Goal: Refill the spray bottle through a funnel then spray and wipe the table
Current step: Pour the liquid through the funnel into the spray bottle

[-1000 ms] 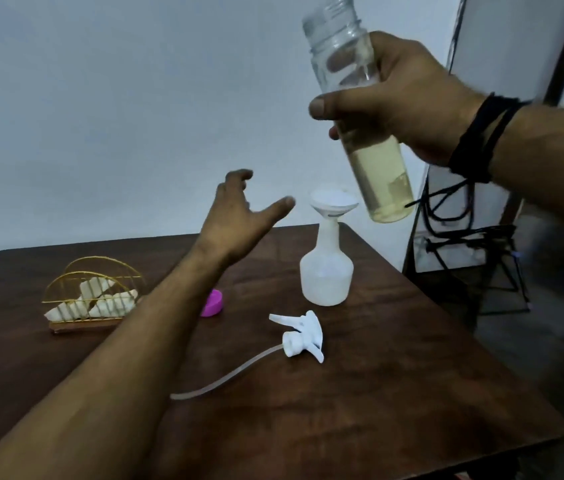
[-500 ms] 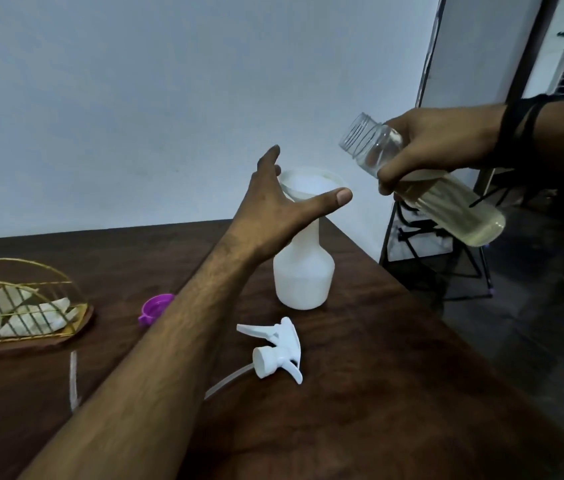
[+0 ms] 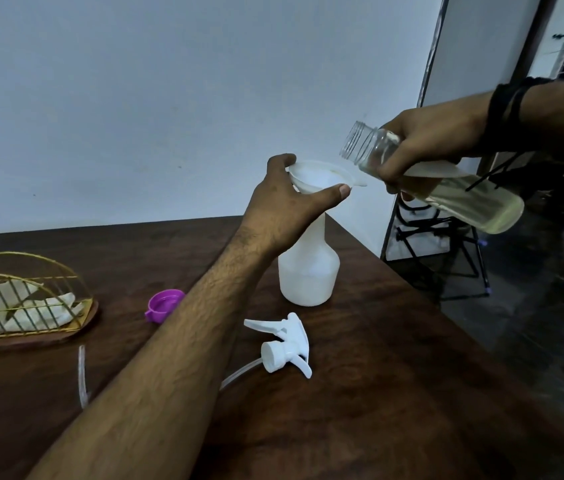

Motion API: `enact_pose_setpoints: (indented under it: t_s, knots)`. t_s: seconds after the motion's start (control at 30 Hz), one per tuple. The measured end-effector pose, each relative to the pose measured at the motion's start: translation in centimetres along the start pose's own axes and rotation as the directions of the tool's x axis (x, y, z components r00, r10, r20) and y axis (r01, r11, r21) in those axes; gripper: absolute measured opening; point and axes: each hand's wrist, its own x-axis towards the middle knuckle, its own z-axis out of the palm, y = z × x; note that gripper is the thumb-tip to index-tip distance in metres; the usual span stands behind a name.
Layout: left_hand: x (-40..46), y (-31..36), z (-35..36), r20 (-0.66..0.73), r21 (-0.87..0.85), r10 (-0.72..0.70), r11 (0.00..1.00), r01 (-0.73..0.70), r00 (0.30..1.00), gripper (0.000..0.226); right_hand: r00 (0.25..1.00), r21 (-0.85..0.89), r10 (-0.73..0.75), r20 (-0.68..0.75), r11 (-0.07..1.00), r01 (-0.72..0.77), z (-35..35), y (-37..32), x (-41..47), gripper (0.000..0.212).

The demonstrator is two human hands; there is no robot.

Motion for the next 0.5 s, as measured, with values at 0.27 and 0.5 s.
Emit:
enact_pose_setpoints:
  t_s: [0.27, 0.5]
  knots:
    - [0.0, 0.1, -1.3, 0.056, -0.038, -0.056, 0.998, 0.058, 0.997, 0.097, 0.999, -0.034, 0.013, 0.045, 0.999, -0.011, -0.1, -0.6, 0.0, 0.025]
    - [0.3, 0.0, -1.5, 0.075, -0.013, -0.046, 0.999, 0.047, 0.996, 0.100, 0.998, -0.048, 0.022, 0.053, 0.999, -0.019, -0.1, -1.0, 0.5, 0.014]
